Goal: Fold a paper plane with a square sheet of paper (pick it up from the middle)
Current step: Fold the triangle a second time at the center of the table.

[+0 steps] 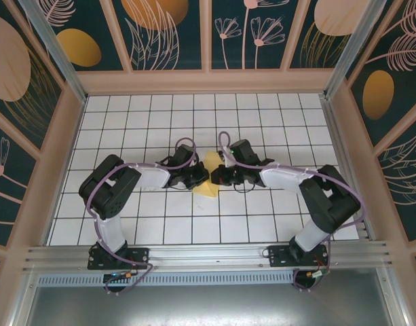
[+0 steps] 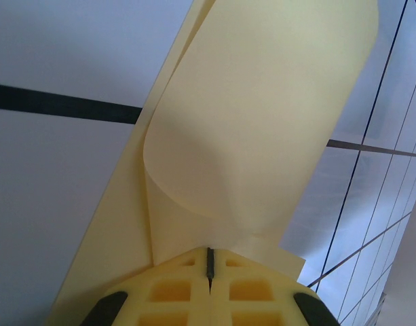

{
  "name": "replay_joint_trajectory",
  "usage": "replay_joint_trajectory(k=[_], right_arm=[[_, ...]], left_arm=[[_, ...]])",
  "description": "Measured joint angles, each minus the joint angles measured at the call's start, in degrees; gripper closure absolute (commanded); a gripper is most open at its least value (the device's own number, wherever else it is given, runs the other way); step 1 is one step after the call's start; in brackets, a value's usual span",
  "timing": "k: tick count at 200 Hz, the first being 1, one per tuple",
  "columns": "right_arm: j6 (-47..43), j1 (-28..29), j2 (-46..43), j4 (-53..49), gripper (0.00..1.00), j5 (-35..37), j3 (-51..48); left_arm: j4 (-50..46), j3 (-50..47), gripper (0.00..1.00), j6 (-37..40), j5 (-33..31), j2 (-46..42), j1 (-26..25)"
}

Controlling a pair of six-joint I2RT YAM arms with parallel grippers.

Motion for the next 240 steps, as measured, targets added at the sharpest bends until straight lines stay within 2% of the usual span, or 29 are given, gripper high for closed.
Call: replay_joint_trajectory(k=[109, 240], right_arm=[[2.25, 2.69, 4.46, 0.00, 0.95, 0.22, 0.90], [2.25, 1.60, 6.40, 1.27, 0.93, 1.97, -2.27]], left_arm=[[0.00, 0.00, 1.00, 0.02, 0.02, 0.00, 0.00], [0.00, 0.00, 1.00, 0.04, 0.02, 0.02, 0.00]])
